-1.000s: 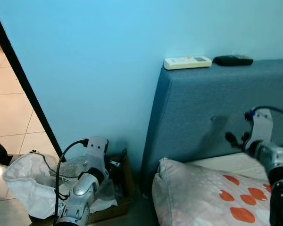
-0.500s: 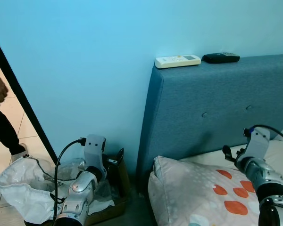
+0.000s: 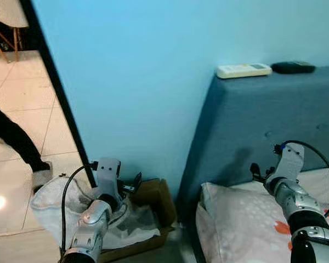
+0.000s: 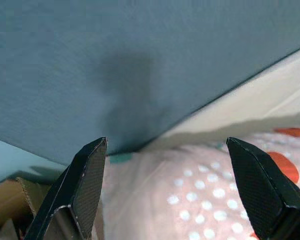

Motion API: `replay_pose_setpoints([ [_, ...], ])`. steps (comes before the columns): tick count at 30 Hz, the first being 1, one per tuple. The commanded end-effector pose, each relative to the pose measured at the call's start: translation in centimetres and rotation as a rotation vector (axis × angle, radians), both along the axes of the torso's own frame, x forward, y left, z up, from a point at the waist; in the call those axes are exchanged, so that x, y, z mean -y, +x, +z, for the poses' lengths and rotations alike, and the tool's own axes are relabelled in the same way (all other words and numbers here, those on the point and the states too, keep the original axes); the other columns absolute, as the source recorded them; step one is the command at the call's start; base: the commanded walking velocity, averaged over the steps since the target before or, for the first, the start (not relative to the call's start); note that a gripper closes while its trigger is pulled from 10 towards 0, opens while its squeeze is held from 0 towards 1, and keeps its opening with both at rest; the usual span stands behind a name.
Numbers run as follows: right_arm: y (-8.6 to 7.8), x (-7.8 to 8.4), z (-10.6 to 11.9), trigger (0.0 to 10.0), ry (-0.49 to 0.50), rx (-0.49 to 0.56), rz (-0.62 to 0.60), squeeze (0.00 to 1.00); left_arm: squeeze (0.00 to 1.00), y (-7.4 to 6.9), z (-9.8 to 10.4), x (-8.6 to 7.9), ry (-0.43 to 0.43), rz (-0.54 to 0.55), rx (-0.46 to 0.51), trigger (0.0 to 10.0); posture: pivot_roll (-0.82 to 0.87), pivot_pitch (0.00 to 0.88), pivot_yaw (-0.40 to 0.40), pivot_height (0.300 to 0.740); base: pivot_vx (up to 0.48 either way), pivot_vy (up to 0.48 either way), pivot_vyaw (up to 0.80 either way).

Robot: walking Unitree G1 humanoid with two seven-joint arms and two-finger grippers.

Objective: Clean up the room

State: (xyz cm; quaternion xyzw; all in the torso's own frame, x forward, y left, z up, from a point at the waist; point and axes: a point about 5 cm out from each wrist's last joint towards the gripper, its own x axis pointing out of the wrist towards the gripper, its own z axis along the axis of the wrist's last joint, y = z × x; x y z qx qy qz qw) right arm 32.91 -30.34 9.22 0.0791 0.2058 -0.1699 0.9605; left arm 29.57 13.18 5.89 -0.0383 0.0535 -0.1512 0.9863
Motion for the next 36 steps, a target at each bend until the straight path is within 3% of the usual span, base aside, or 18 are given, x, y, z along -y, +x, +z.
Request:
replay_pose_setpoints([
  [1, -0.6, 0.1, -0.9, 10.0, 0.013, -0.030, -0.016, 0.00, 0.00, -0.2, -0.2, 0.6, 0.012, -0.039, -0.007, 10.0, -0.06, 0.068, -0.047, 0.735, 0.000, 0.000, 0.00],
  [23, -2.4, 2.6, -1.4, 10.0, -0.047, -0.057, -0.213, 0.00, 0.00, -0.1, 0.1, 1.5, 0.020, -0.132, 0.008, 10.0, -0.06, 0.060, -0.020, 0.735, 0.000, 0.000, -0.70],
  [29, -2.3, 2.0, -1.6, 10.0, -0.019, -0.048, -0.203, 0.00, 0.00, -0.2, -0.1, 1.6, 0.022, -0.142, 0.001, 10.0, -0.06, 0.058, -0.021, 0.735, 0.000, 0.000, -0.73],
  [30, -1.9, 1.1, -2.0, 10.0, 0.010, -0.061, -0.156, 0.00, 0.00, -0.3, -0.1, 1.6, 0.029, -0.146, -0.001, 10.0, -0.06, 0.055, -0.021, 0.735, 0.000, -0.307, 0.00],
  [36, -1.7, -0.1, -2.6, 10.0, 0.060, -0.077, -0.140, 0.00, 0.00, -0.3, -0.2, 1.5, 0.059, -0.142, -0.006, 10.0, -0.06, 0.053, -0.021, 0.735, 0.000, -0.397, 0.00],
])
